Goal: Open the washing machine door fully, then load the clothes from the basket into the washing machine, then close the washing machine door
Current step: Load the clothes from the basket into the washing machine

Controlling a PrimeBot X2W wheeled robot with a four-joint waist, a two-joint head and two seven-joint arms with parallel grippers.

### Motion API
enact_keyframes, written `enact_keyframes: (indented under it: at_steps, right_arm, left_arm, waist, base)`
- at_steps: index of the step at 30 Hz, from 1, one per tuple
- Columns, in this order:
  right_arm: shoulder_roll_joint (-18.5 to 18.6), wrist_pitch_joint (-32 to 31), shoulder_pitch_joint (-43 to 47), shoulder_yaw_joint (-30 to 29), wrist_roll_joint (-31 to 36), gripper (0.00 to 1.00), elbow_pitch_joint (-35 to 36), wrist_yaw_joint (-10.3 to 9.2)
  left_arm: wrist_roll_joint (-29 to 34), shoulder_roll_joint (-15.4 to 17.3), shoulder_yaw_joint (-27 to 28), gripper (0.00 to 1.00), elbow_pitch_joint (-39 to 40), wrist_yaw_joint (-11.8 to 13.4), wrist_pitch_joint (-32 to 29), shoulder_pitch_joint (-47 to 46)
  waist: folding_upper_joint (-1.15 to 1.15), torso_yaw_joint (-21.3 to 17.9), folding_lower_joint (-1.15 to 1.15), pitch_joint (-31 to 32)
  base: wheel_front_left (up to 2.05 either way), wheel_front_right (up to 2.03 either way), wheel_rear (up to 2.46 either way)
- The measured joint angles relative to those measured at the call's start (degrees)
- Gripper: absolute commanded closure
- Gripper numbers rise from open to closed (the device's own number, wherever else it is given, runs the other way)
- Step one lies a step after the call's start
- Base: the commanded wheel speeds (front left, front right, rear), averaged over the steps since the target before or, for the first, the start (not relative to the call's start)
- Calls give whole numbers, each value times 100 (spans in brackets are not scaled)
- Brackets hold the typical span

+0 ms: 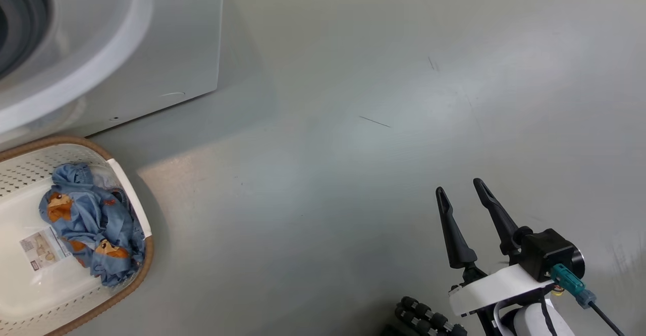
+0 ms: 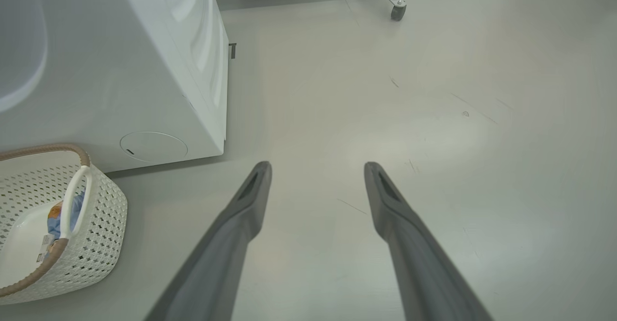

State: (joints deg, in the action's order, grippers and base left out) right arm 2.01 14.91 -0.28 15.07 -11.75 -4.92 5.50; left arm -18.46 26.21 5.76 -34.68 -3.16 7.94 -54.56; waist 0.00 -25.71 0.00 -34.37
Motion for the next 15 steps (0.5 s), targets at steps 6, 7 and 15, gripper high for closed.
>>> enact_keyframes:
  at_steps: [6, 7, 15]
  right_arm:
    - [-8, 0, 35, -76, -36, 0, 90, -2]
    - [-9, 0, 53, -76, -36, 0, 90, -2]
    - [-13, 0, 79, -101, -36, 0, 115, -2]
  left_arm:
    - [252, 174, -44, 100, -259, 20, 85, -231]
    - [285, 207, -43, 100, -308, 48, 112, -258]
    - [431, 396, -8, 100, -491, 322, 403, -670]
  waist:
    - [0, -81, 0, -178]
    - [0, -84, 0, -196]
    - [0, -80, 0, -250]
  base:
    - [0, 0, 0]
    - [0, 0, 0]
    - [0, 0, 0]
